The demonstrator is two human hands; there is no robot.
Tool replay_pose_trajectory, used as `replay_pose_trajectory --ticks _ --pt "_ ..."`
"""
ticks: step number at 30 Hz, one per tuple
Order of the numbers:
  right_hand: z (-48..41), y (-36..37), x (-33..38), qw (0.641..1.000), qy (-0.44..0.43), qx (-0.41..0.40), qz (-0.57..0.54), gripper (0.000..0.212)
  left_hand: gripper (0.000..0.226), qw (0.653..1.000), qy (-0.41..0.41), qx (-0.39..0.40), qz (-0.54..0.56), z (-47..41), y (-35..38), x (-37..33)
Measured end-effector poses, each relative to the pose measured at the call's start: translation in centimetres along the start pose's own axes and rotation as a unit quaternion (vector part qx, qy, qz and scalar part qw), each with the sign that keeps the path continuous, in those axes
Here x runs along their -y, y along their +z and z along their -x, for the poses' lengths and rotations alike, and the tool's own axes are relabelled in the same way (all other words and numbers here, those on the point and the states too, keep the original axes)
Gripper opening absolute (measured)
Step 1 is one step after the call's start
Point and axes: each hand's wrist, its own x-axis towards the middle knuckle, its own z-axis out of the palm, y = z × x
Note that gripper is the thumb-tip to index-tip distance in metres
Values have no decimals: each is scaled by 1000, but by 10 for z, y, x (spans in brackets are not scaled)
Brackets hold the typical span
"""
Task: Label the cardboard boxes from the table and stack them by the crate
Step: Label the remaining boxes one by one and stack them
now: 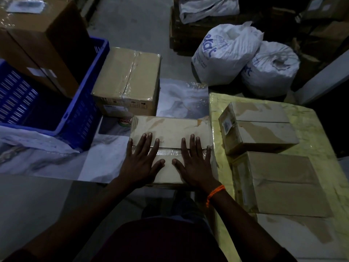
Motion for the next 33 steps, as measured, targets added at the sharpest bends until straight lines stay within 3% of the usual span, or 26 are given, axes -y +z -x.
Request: replay_pose_trajectory --ticks 4,7,10,14,16,18,21,23,28,33 --pt "4 -2 3 1000 9 -18 -16 87 75 999 -36 2 8 1 -6 -3" --pt "10 -14 0 988 114 -53 -94 95 72 996 -83 -16 21 1 -12 -5" --pt "5 -26 -17 947 235 -50 -212 102 74 993 -111 1 38 0 -9 -5" --pt "-3 -49 -44 887 257 -43 -381 75 81 990 -117 15 76 -12 -8 -10" --pt "-8 -57 -60 880 262 -29 -396 89 83 988 -112 4 104 -19 -10 -19" --pt "-13 -66 -75 883 244 -28 -401 104 83 985 -110 -8 136 -21 -8 -32" --pt "-16 -109 -74 908 214 -7 -361 81 80 972 -115 -29 201 -21 -2 -47" --pt "-24 -133 -74 933 170 5 -316 78 80 964 -116 -35 235 -18 2 -46" --pt "-46 -173 -29 973 44 -10 -225 98 89 942 -139 -28 306 -1 -2 -23" --pt "-42 -180 25 985 -44 -28 -163 103 100 956 -180 -27 229 25 -19 8"
